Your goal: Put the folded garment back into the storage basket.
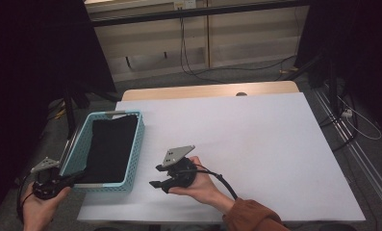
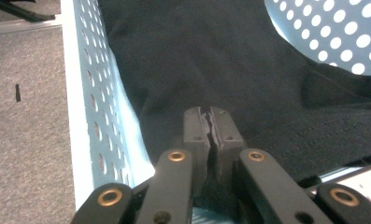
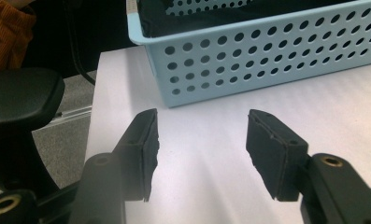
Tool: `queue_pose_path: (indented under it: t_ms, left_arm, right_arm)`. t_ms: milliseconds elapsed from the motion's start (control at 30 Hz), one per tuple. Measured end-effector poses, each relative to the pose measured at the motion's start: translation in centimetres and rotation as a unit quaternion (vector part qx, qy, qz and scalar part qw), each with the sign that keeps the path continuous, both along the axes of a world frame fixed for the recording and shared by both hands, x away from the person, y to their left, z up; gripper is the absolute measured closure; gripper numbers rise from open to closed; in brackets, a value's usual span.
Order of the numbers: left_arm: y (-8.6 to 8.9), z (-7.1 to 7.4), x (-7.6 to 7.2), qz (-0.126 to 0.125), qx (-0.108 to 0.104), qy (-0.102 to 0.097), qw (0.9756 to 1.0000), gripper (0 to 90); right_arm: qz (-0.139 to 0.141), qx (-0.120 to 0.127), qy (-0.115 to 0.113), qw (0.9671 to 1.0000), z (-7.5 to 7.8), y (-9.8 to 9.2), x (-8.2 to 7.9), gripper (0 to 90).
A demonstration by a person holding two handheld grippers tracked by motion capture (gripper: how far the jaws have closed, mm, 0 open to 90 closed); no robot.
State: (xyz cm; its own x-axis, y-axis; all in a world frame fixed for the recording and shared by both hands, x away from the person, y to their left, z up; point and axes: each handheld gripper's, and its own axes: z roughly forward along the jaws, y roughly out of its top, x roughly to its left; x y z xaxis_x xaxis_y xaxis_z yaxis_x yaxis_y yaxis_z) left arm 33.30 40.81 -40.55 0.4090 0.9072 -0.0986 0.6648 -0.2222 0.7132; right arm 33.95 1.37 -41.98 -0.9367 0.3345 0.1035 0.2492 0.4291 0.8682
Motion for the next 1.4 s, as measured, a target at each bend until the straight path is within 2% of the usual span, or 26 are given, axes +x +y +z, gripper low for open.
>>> queue_pose_path:
  t_ms: [167, 267, 433, 467, 567, 733, 833, 900, 967, 1100, 1233, 1300, 1400]
  left_arm:
    - [0.2, 0.0, -0.2, 0.004, -0.023, -0.009, 0.9997, 81.9]
    - [0.1, 0.2, -0.3, 0.018, -0.031, -0.019, 0.9992, 66.5]
    - [-0.8, 0.7, -0.4, 0.025, -0.044, -0.048, 0.9976, 50.9]
    - [-0.9, 0.7, -0.4, 0.024, -0.042, -0.053, 0.9974, 50.3]
    - [-1.8, 1.1, -0.3, 0.018, -0.052, -0.067, 0.9962, 42.0]
    - [-3.9, 1.7, -0.7, 0.01, -0.055, -0.087, 0.9946, 27.2]
    - [-5.3, 2.0, -1.0, 0.0, -0.041, -0.11, 0.9931, 21.2]
    - [-6.0, 2.1, -1.1, -0.009, -0.042, -0.12, 0.9918, 16.0]
    - [-6.7, 2.1, -1.2, -0.015, -0.044, -0.133, 0.9901, 14.1]
    - [-7.8, 2.1, -1.2, -0.031, -0.029, -0.148, 0.9881, 9.8]
    - [-8.7, 2.1, -1.4, -0.042, -0.039, -0.146, 0.9876, 7.1]
    - [-9.2, 2.2, -1.4, -0.036, -0.049, -0.15, 0.9868, 4.0]
    - [-9.8, 2.1, -1.5, -0.042, -0.045, -0.149, 0.987, 2.7]
  right_arm:
    - [-0.001, 0.0, 0.001, 1.0, -0.2, -0.2, 0.1, 44.1]
    - [-0.003, 0.002, 0.0, 1.0, -0.3, -0.4, 0.2, 43.1]
    - [-0.01, 0.003, 0.002, 0.9999, -0.4, -0.6, 0.4, 39.6]
    - [-0.011, 0.004, 0.002, 0.9999, -0.4, -0.6, 0.4, 38.8]
    - [-0.017, 0.005, 0.002, 0.9998, -0.3, -0.8, 0.5, 35.1]
    - [-0.027, 0.005, -0.001, 0.9996, -0.3, -1.3, 0.6, 29.6]
    - [-0.038, 0.005, 0.0, 0.9993, -0.3, -1.6, 0.7, 24.6]
    - [-0.045, 0.004, -0.001, 0.999, -0.3, -1.9, 0.7, 22.8]
    - [-0.051, 0.002, -0.003, 0.9987, -0.4, -2.1, 0.7, 21.1]
    - [-0.068, 0.01, 0.004, 0.9977, -0.4, -2.7, 0.8, 17.7]
    - [-0.072, 0.008, 0.0, 0.9974, -0.4, -3.3, 0.8, 11.2]
    - [-0.077, 0.011, 0.002, 0.9969, -0.4, -3.7, 0.7, 10.3]
    - [-0.091, 0.007, -0.005, 0.9958, -0.3, -4.3, 0.6, 10.3]
